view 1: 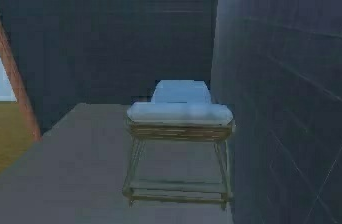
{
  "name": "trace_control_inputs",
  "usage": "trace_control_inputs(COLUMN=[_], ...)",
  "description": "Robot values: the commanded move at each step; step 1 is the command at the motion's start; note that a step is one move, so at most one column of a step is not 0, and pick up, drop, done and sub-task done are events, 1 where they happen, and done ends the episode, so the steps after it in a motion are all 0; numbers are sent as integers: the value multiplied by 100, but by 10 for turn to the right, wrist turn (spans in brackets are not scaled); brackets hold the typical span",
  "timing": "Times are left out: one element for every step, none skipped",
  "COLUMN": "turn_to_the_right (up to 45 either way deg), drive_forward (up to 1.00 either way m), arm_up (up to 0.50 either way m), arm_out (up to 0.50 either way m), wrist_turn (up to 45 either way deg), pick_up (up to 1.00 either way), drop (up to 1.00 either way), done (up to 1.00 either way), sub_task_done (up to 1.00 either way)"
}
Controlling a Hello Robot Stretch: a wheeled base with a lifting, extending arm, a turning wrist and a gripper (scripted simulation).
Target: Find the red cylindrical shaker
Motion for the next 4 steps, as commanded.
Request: trace_control_inputs(turn_to_the_right=[-390,0,-330,0], drive_forward=[0,20,0,100], arm_up=[0,0,0,0], arm_out=[0,0,0,0], wrist_turn=[0,0,0,0], pick_up=[0,0,0,0], drop=[0,0,0,0], done=[0,0,0,0], sub_task_done=[0,0,0,0])
